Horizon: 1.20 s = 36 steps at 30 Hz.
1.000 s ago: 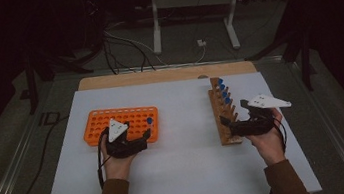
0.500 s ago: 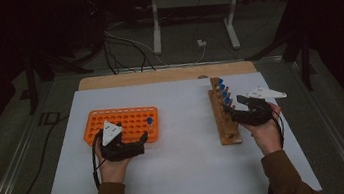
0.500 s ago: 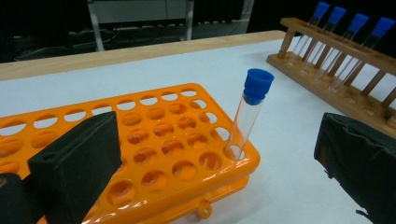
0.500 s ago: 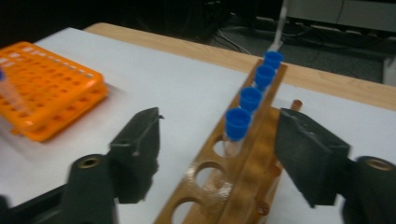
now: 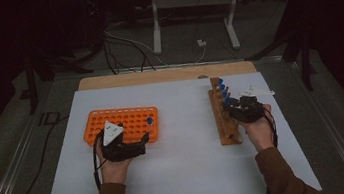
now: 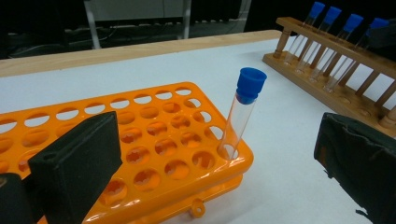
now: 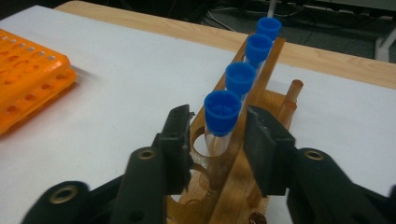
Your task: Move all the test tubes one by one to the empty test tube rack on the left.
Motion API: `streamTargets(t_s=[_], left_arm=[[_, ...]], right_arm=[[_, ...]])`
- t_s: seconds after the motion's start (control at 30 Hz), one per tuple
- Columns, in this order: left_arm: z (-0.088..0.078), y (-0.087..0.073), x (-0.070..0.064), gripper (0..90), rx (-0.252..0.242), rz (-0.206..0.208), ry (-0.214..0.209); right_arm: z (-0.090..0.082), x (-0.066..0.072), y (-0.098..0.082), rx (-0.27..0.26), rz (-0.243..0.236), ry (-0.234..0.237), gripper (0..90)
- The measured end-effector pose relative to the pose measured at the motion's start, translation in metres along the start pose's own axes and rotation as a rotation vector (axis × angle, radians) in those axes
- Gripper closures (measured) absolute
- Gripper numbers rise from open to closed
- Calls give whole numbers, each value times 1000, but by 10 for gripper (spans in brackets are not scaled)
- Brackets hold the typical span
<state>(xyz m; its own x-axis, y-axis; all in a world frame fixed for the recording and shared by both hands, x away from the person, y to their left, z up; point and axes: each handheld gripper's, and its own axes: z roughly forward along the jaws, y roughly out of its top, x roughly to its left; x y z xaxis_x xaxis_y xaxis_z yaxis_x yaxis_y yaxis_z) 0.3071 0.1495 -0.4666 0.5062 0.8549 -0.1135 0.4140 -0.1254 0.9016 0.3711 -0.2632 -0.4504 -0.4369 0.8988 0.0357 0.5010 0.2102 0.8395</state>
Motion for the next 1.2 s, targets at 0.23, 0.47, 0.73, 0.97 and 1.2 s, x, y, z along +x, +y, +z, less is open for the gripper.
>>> streamTargets(t_s=[0.23, 0.47, 0.73, 0.97, 1.2], left_arm=[[1, -1, -1, 14, 2, 0, -2], [1, 0, 0, 15, 0, -3, -5], [0, 0, 0, 15, 1, -4, -5], [1, -1, -1, 15, 3, -2, -8], [1, -1, 0, 15, 2, -1, -8]], right_arm=[[5, 2, -1, 1, -2, -2, 739], [9, 4, -3, 13, -7, -8, 758], [9, 5, -2, 15, -8, -11, 765], [4, 6, 3, 6, -7, -12, 766], [-2, 7, 9, -3, -11, -13, 766]])
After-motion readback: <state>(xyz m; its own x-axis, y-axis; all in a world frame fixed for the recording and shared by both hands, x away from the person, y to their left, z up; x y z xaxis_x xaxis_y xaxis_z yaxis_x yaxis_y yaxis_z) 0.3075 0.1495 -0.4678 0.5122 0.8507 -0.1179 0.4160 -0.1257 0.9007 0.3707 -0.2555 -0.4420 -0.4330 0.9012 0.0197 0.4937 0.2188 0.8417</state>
